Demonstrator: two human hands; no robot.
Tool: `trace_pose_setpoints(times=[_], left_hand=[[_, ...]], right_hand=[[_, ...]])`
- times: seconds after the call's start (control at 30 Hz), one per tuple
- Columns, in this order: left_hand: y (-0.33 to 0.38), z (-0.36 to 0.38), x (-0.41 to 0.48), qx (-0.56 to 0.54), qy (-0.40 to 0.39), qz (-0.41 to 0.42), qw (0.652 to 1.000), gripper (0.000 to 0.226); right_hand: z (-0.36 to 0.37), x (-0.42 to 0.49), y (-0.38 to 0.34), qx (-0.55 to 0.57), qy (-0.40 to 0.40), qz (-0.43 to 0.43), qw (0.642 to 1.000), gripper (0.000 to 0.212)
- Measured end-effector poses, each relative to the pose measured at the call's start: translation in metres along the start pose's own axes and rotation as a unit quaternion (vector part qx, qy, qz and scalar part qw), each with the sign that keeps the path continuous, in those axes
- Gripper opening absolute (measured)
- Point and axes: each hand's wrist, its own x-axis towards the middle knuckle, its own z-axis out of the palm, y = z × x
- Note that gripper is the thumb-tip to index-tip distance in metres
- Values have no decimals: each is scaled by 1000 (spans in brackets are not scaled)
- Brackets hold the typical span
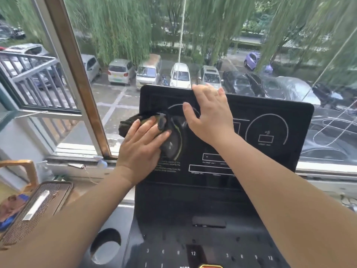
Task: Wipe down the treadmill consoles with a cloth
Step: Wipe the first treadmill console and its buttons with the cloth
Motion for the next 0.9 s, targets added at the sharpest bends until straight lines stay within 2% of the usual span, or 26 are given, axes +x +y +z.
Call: trace_pose_setpoints(times=[0.07, 0.13, 0.17, 0.27, 0.33, 0.37, 0.4, 0.47, 0.53, 0.63, 0.73, 0.83, 0.9], left_hand=[[30, 11, -16, -20, 16, -99, 995, 45], [56, 23, -44, -25, 5, -120, 993, 48], [63, 28, -60, -20, -12, -82, 996, 50], [52, 27, -87, 3, -80, 127, 989, 49], [33, 20, -76, 30, -93, 201, 975, 44], [27, 17, -70, 45, -80, 190, 977, 43], [23, 13, -65, 55, -59, 145, 986, 43], [27, 11, -65, 55, -22, 1, 998, 47], [48, 17, -77, 37, -15, -113, 993, 51], [91, 31, -95, -11, -47, -175, 983, 56], [124, 41, -94, -52, -63, -123, 989, 54], [150, 47, -81, -102, -97, -2, 990, 46], [155, 46, -80, -108, -142, 78, 981, 46]], right_hand=[[-1, -3, 4, -17, -19, -14, 1000, 68], [-2, -5, 8, -26, -32, -22, 999, 72], [-3, -5, 9, -28, -42, -23, 998, 74], [-4, -6, 9, -35, -66, -19, 997, 77], [-4, -6, 7, -33, -66, -17, 997, 77], [-5, -8, 6, -20, -60, -16, 998, 75], [-6, -15, 5, 3, -46, -10, 999, 74], [-6, -42, 4, 64, 13, 12, 998, 69], [0, -84, 7, 116, 67, 33, 990, 64], [14, -153, 15, 180, 37, 93, 979, 55], [23, -201, 25, 213, 47, 162, 962, 39], [27, -225, 33, 235, 35, 235, 943, 20], [27, -233, 35, 249, 6, 274, 929, 15]])
